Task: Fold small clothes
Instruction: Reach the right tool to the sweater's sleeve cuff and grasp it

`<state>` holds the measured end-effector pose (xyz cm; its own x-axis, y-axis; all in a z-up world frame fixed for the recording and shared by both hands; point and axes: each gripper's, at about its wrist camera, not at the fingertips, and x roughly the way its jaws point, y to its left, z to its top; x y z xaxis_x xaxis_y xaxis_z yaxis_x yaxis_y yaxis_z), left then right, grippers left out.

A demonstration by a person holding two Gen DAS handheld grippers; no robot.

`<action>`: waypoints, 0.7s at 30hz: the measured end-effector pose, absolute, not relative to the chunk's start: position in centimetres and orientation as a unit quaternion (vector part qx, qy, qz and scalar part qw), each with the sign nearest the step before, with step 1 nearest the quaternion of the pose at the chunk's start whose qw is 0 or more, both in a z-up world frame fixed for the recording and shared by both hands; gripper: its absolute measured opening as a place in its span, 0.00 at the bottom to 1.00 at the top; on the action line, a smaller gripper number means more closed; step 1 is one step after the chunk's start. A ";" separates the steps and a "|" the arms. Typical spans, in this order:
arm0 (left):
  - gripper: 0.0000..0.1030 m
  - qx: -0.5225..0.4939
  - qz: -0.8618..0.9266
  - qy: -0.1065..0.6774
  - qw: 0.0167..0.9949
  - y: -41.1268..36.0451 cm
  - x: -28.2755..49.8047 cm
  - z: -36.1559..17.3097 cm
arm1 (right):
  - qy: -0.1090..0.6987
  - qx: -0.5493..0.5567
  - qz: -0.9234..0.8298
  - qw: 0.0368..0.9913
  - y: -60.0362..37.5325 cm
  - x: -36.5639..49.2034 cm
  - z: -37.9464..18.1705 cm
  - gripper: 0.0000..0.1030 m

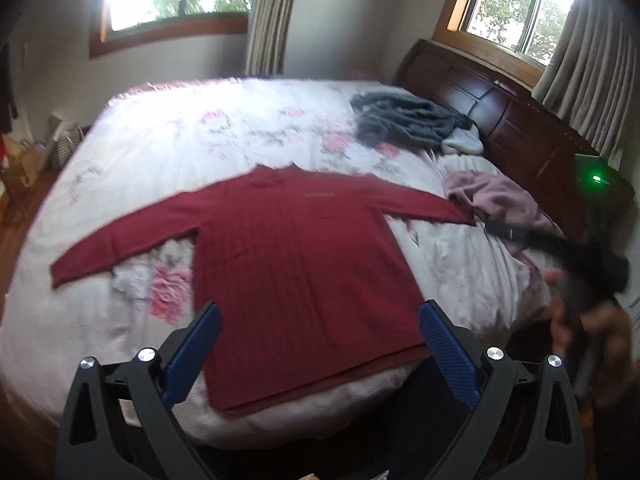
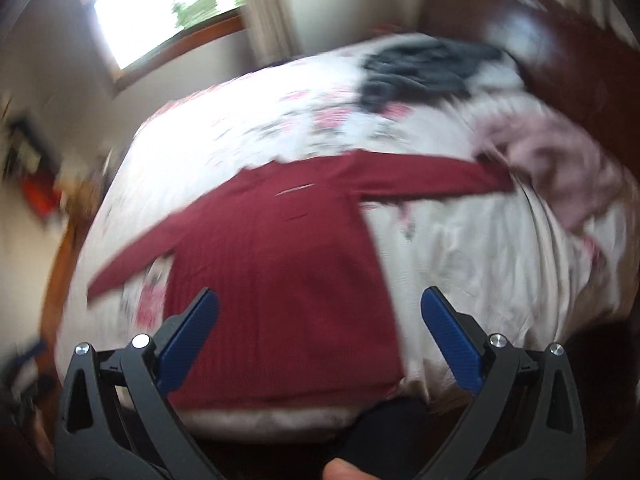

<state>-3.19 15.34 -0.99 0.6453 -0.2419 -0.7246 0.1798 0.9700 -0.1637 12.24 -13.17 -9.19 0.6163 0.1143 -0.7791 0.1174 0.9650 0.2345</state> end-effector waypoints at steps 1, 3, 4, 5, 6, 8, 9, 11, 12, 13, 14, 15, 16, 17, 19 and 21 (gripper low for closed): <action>0.96 -0.036 -0.114 0.407 0.906 15.0 -2.7 -1.5 | 0.434 0.159 -0.007 0.887 -15.0 12.8 -9.8 0.96; 0.96 -0.029 -0.110 0.407 0.906 14.6 -2.1 -2.2 | 0.432 0.243 -0.035 0.868 -20.6 14.7 -12.2 0.86; 0.96 -0.030 -0.114 0.407 0.906 14.4 -1.7 -2.5 | 0.435 0.284 -0.041 0.854 -23.1 15.5 -13.5 0.73; 0.96 -0.036 -0.119 0.407 0.905 14.2 -1.4 -2.7 | 0.436 0.328 -0.043 0.837 -25.8 16.4 -15.1 0.67; 0.96 -0.048 -0.126 0.410 0.902 14.3 -1.1 -2.9 | 0.438 0.373 -0.052 0.817 -28.7 17.4 -17.0 0.62; 0.96 -0.080 -0.136 0.426 0.891 14.4 0.0 -3.7 | 0.424 0.433 -0.074 0.792 -33.6 19.1 -20.2 0.50; 0.96 -0.094 -0.139 0.437 0.884 14.3 0.9 -4.3 | 0.416 0.450 -0.082 0.786 -35.3 19.6 -21.2 0.47; 0.96 -0.113 -0.144 0.442 0.878 14.2 1.9 -4.8 | 0.395 0.482 -0.088 0.777 -38.7 21.2 -23.4 0.47; 0.96 -0.123 -0.147 0.443 0.876 14.1 2.5 -5.1 | 0.385 0.508 -0.090 0.766 -40.8 22.3 -24.9 0.47; 0.96 -0.138 -0.152 0.446 0.871 14.0 3.3 -5.6 | 0.372 0.537 -0.080 0.753 -42.5 23.3 -26.5 0.47; 0.96 -0.150 -0.156 0.450 0.867 13.8 4.0 -6.0 | 0.360 0.572 -0.073 0.733 -44.6 24.6 -28.4 0.47; 0.96 -0.156 -0.157 0.452 0.864 13.8 4.5 -6.2 | 0.350 0.585 -0.078 0.727 -46.1 25.5 -29.3 0.47; 0.96 -0.162 -0.159 0.456 0.861 13.5 5.2 -6.6 | 0.338 0.593 -0.088 0.726 -47.9 26.9 -30.4 0.47; 0.96 -0.165 -0.160 0.458 0.859 13.2 5.7 -7.1 | 0.332 0.596 -0.089 0.726 -48.8 27.6 -30.9 0.47; 0.96 -0.166 -0.160 0.466 0.854 12.8 6.9 -7.8 | 0.323 0.612 -0.091 0.716 -50.9 30.0 -32.8 0.43; 0.96 -0.165 -0.160 0.475 0.849 12.1 8.0 -8.6 | 0.319 0.626 -0.102 0.705 -52.9 32.2 -35.0 0.39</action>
